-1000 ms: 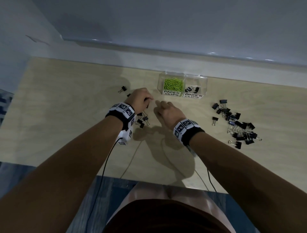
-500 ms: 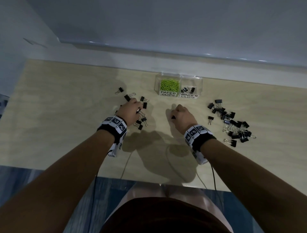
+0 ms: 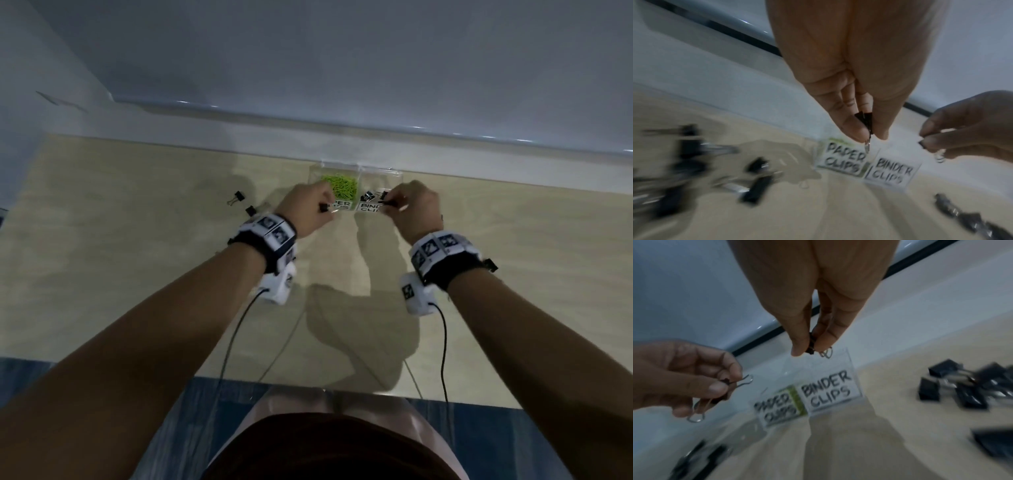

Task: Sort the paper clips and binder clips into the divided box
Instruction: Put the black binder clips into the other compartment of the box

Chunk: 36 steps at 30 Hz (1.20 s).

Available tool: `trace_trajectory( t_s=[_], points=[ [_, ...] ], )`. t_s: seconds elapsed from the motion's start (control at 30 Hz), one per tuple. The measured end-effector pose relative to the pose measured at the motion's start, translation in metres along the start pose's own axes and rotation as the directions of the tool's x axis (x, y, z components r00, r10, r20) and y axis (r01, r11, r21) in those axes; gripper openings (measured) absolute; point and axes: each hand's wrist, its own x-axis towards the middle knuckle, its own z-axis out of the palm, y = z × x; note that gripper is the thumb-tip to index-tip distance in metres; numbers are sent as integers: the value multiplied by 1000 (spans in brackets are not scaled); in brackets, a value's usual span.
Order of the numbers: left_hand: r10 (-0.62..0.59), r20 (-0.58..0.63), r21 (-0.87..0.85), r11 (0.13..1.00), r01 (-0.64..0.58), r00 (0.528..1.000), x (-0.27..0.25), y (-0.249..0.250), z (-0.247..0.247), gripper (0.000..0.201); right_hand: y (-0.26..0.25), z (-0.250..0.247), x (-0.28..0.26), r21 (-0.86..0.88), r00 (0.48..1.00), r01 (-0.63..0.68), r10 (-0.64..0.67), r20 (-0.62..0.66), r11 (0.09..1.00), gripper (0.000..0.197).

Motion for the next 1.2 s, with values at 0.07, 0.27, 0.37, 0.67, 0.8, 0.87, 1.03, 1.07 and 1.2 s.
trace_trajectory(
  t_s=[0.07,0.27,0.37,0.67,0.8,0.87,1.03,1.07,1.2],
  points=[
    [42,-30,-74,996,-45,999,25,27,5,23,0,-6,22,8,998,-19,19,-62,1000,11],
    [-35,-103,-118,993,22,994,57,48,16,25,10,-2,37,-51,1000,-27,26,-15,998,22],
    [-8,-218,-90,996,-12,976,37,13,2,15,7,9,17,-44,989,136,-138,-57,990,15],
    [-277,-28,402,877,265,960,-12,-135,-67,41,-74,104,0,-174,831,434,-318,457,884,29],
    [-211,0,409,892,193,977,-14,-145,-59,36,-109,133,16,-283,820,451,-268,506,847,40],
    [-172,-60,409,894,181,983,-16,-147,-54,21,-115,143,21,-341,818,450,-228,528,825,41],
    [-215,-125,277,930,242,969,-21,-151,-56,25,-112,147,26,-407,780,496,-189,596,767,30],
    [-214,-140,233,942,242,967,-22,-152,-58,25,-109,146,27,-407,779,497,-187,598,766,29],
    [-225,-241,5,973,233,944,-24,-146,-61,21,-97,135,30,-337,824,412,-189,534,847,23]
  ],
)
